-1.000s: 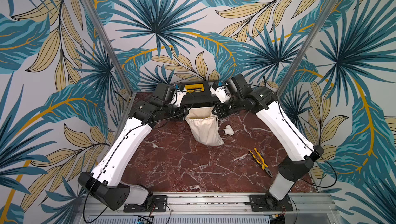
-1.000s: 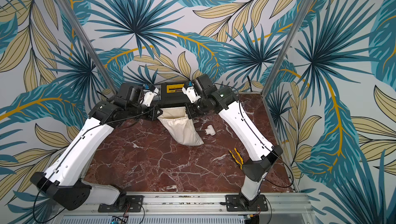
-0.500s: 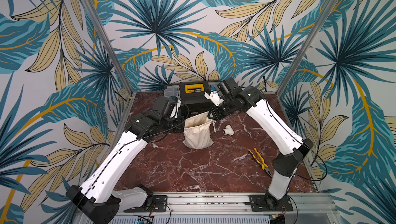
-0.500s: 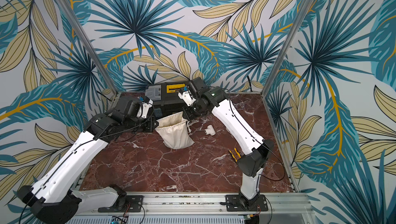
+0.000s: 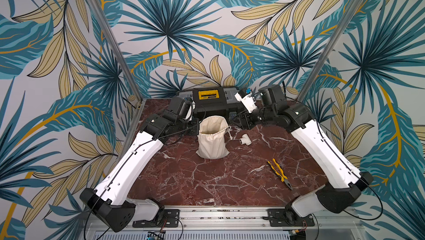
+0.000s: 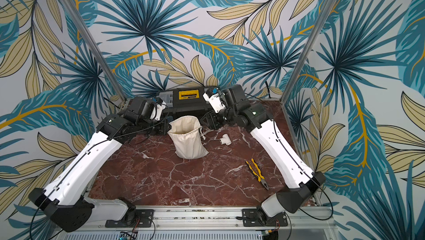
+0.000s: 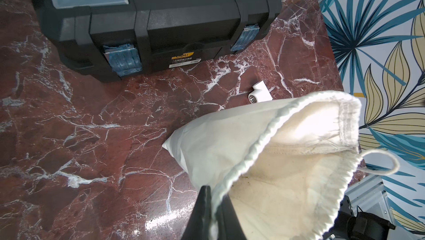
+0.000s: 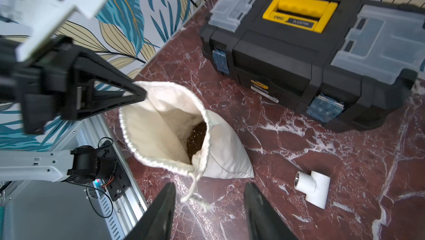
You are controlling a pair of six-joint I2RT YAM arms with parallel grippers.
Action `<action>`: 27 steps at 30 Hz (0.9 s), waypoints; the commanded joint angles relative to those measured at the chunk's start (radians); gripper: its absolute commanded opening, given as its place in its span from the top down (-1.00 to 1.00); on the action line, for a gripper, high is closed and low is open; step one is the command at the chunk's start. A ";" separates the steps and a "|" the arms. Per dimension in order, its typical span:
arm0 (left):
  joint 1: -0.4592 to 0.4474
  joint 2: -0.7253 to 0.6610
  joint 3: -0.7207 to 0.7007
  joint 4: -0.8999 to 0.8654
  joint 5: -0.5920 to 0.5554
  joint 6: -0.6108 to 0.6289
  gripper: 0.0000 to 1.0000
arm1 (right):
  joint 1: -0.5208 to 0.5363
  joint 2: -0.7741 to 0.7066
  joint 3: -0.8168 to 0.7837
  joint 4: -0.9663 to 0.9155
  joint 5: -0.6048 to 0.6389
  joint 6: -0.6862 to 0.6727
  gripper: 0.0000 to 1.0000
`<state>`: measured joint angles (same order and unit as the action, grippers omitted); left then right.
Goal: Close the soil bag
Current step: Adjust the soil bag at the center of the board, then frap the soil bag at the center of the board.
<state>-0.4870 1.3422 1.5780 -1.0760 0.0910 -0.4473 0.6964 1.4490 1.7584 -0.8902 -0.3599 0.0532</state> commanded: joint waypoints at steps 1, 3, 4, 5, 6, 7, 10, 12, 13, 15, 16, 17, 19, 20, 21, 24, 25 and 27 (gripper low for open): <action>0.008 0.000 0.038 -0.004 0.004 0.021 0.76 | 0.000 -0.053 -0.120 0.095 -0.109 -0.061 -0.06; 0.010 0.002 0.039 -0.003 0.004 0.024 0.76 | -0.001 -0.085 -0.186 0.114 -0.169 -0.079 -0.06; 0.009 0.003 0.037 -0.003 0.005 0.025 0.76 | 0.000 -0.097 -0.217 0.128 -0.188 -0.086 -0.07; 0.009 0.003 0.037 0.000 0.007 0.027 0.76 | 0.000 -0.103 -0.258 0.138 -0.203 -0.094 -0.07; 0.008 0.004 0.037 0.002 0.007 0.027 0.76 | 0.000 -0.106 -0.278 0.149 -0.203 -0.100 -0.07; 0.009 0.005 0.037 0.003 0.007 0.027 0.76 | 0.000 -0.107 -0.300 0.159 -0.197 -0.103 -0.07; 0.008 0.005 0.036 0.003 0.008 0.029 0.76 | -0.001 -0.104 -0.336 0.195 -0.188 -0.116 -0.06; 0.009 0.002 0.034 0.000 0.007 0.035 0.76 | 0.000 -0.104 -0.355 0.227 -0.184 -0.121 -0.06; 0.009 0.001 0.033 0.000 0.004 0.036 0.76 | 0.000 -0.102 -0.360 0.240 -0.184 -0.122 -0.06; 0.009 0.000 0.031 -0.001 0.003 0.038 0.76 | -0.001 -0.092 -0.362 0.256 -0.182 -0.124 -0.05; 0.010 0.000 0.032 0.001 0.004 0.039 0.75 | 0.000 -0.084 -0.361 0.263 -0.177 -0.124 -0.04; 0.010 0.000 0.033 0.002 0.007 0.039 0.75 | -0.001 -0.078 -0.361 0.267 -0.173 -0.126 -0.03; 0.009 0.001 0.034 0.000 0.008 0.040 0.75 | 0.000 -0.066 -0.362 0.270 -0.172 -0.133 -0.01; 0.011 0.000 0.034 -0.002 0.008 0.042 0.75 | 0.000 -0.061 -0.364 0.270 -0.172 -0.135 0.00; 0.011 0.000 0.034 -0.002 0.009 0.044 0.75 | -0.001 -0.056 -0.367 0.272 -0.174 -0.137 0.01; 0.013 0.000 0.033 -0.008 0.008 0.048 0.75 | -0.001 -0.043 -0.373 0.280 -0.176 -0.142 0.04; 0.013 -0.002 0.034 -0.009 0.008 0.049 0.75 | 0.000 -0.038 -0.376 0.281 -0.179 -0.143 0.05; 0.016 -0.001 0.034 -0.009 0.008 0.051 0.75 | -0.001 -0.032 -0.380 0.281 -0.185 -0.144 0.08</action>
<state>-0.4812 1.3449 1.5867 -1.0821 0.0937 -0.4133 0.6964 1.4055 1.4014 -0.6289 -0.5251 -0.0727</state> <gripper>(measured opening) 0.125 0.464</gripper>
